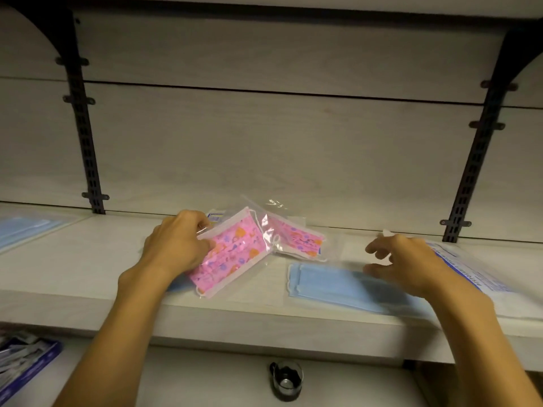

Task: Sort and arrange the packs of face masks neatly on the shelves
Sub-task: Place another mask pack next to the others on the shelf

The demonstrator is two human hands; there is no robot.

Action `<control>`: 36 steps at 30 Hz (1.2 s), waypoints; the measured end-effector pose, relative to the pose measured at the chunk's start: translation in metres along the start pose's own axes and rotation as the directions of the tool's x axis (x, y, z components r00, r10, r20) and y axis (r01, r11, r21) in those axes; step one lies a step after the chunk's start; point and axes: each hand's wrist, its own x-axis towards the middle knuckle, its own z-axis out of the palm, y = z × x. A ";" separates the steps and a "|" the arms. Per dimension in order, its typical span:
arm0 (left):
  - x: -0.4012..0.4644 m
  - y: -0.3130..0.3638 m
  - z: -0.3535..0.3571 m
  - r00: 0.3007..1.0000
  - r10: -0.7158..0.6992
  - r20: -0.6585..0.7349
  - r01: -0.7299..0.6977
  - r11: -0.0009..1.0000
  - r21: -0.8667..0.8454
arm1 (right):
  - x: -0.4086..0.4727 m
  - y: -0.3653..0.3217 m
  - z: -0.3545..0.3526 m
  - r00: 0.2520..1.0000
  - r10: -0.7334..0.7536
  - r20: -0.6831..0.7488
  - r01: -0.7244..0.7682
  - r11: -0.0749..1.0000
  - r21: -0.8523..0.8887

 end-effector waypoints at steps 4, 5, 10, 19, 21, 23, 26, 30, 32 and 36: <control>-0.003 0.009 -0.005 0.996 -0.018 -0.085 0.004 0.987 -0.162 | 0.003 0.003 -0.003 0.980 0.038 0.197 -0.036 0.999 -0.013; -0.004 0.012 -0.006 0.994 -0.009 -0.107 -0.013 0.980 -0.200 | 0.004 0.004 -0.003 0.971 0.046 0.234 -0.048 0.999 0.000; -0.009 0.026 -0.008 0.987 0.005 -0.158 -0.053 0.952 -0.301 | 0.006 0.009 -0.003 0.961 0.069 0.267 -0.067 0.998 -0.017; -0.014 0.047 -0.002 0.980 0.002 -0.201 -0.074 0.933 -0.352 | -0.022 0.022 -0.029 0.935 0.234 0.266 -0.166 0.952 -0.257; -0.015 0.052 0.001 0.978 0.008 -0.209 -0.084 0.930 -0.357 | -0.028 0.024 -0.028 0.916 0.279 0.289 -0.190 0.935 -0.298; -0.017 0.058 0.003 0.976 0.017 -0.216 -0.098 0.924 -0.370 | -0.034 0.025 -0.026 0.907 0.312 0.282 -0.221 0.925 -0.310; -0.020 0.065 0.005 0.973 0.030 -0.227 -0.116 0.919 -0.377 | -0.044 0.024 -0.031 0.904 0.324 0.279 -0.240 0.925 -0.295; -0.023 0.070 0.004 0.968 0.026 -0.248 -0.123 0.915 -0.384 | -0.046 0.026 -0.036 0.892 0.296 0.343 -0.258 0.954 -0.151; -0.026 0.071 0.003 0.965 0.030 -0.260 -0.131 0.915 -0.380 | -0.044 0.028 -0.036 0.893 0.262 0.366 -0.253 0.965 -0.072; -0.032 0.072 0.000 0.961 0.033 -0.276 -0.142 0.913 -0.383 | -0.040 0.029 -0.034 0.945 0.198 0.260 -0.245 0.955 0.165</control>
